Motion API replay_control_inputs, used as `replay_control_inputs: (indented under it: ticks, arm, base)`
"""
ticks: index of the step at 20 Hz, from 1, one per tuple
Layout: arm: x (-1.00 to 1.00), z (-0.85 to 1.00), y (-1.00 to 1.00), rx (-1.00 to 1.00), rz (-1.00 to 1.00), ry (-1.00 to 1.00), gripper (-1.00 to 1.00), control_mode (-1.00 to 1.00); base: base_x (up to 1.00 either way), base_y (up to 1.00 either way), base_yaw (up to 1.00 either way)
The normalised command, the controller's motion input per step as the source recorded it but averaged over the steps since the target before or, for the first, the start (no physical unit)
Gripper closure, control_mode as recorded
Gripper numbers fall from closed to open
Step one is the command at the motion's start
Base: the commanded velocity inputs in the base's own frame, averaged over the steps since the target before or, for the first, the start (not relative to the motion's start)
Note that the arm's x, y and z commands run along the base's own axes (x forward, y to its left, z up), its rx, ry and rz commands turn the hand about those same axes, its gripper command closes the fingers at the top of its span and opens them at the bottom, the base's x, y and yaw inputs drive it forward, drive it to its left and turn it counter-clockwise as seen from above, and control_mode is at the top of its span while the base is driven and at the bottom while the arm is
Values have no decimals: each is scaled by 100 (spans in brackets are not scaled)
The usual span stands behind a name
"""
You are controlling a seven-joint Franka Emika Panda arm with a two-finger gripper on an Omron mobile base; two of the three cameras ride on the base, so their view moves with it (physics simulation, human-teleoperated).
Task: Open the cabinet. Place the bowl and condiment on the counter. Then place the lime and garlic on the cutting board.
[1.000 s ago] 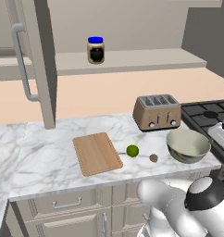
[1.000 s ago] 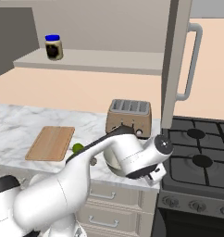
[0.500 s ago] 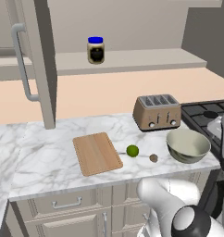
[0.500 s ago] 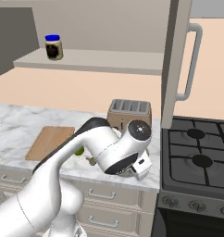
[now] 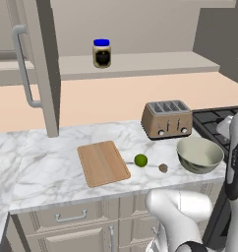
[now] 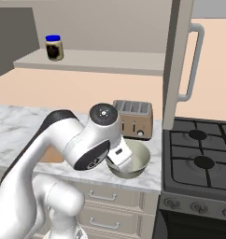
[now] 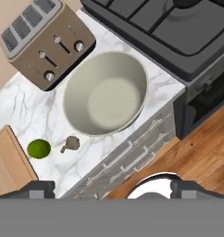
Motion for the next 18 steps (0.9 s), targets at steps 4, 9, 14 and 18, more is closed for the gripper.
replay_control_inputs:
  ticks: [4, 9, 14, 18]
  arm:
    - [-37, 66, 27, -9, 0, -4, -100, -100]
    - [-29, 45, 26, -6, 1, -9, -100, -100]
    - [-26, 25, 20, -1, 4, -14, -100, -100]
    - [-2, 1, 9, 0, 10, -11, -100, -100]
  base:
    - [0, 0, 0]
    - [0, 0, 0]
    - [0, 0, 0]
    - [0, 0, 0]
